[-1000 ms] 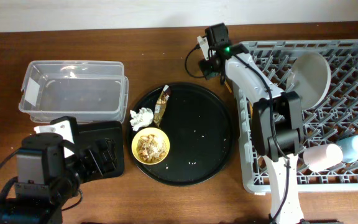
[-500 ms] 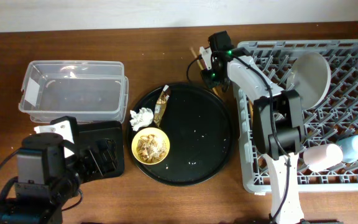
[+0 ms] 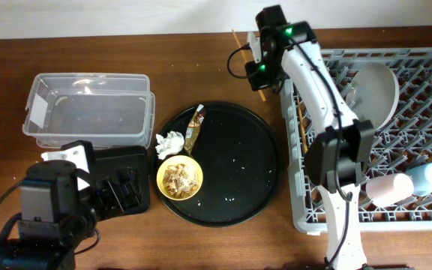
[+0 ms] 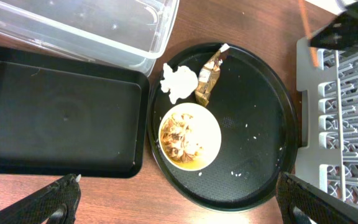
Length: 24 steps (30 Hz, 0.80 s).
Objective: Sort waste into correct bins and load items into the dishwasher rack
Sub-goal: 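Lower the chopsticks into the rack and release them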
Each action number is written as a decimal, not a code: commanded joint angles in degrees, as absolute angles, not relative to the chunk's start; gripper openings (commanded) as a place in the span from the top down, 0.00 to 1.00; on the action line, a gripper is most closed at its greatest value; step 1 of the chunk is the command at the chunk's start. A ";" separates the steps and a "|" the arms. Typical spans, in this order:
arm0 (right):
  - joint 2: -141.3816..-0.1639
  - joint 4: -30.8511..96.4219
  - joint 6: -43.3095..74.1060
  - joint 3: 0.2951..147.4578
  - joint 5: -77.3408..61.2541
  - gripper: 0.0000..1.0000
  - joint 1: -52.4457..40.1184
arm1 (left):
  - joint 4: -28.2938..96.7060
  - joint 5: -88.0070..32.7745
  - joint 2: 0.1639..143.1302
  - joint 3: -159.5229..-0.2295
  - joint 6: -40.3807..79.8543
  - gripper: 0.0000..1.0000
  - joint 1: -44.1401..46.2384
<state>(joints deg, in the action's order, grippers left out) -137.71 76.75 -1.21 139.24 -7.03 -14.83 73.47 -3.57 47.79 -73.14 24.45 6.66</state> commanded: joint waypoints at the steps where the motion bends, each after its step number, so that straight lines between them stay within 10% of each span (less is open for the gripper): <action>1: -135.98 89.25 4.16 151.65 -7.53 0.96 -15.20 | 73.41 -2.96 47.66 -73.76 23.75 0.00 6.48; 8: -117.14 97.34 9.34 154.80 -12.88 0.96 -14.50 | 73.41 -2.96 47.66 -73.76 23.75 0.00 6.48; 13: -90.83 94.06 10.87 113.03 1.41 0.96 -11.97 | 73.38 -2.96 47.66 -73.76 23.75 0.00 6.48; 19: -93.06 65.49 8.43 75.85 1.85 0.95 -7.79 | 73.41 -2.96 47.66 -73.76 23.75 0.00 6.48; 21: -93.38 63.90 8.45 75.85 2.22 0.88 -7.79 | 73.41 -2.96 47.66 -73.76 23.75 0.01 6.48; 22: -93.38 63.88 8.45 75.85 1.39 0.53 -7.81 | 73.41 -2.96 47.66 -73.76 23.75 0.00 6.48; 24: -91.81 66.06 8.38 77.25 -2.61 0.44 -8.38 | 73.41 -2.96 47.66 -73.76 23.75 0.00 6.48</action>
<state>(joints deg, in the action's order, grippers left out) -93.08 64.90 8.67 76.16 0.12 -8.01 73.49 -3.55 47.79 -73.47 24.45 6.61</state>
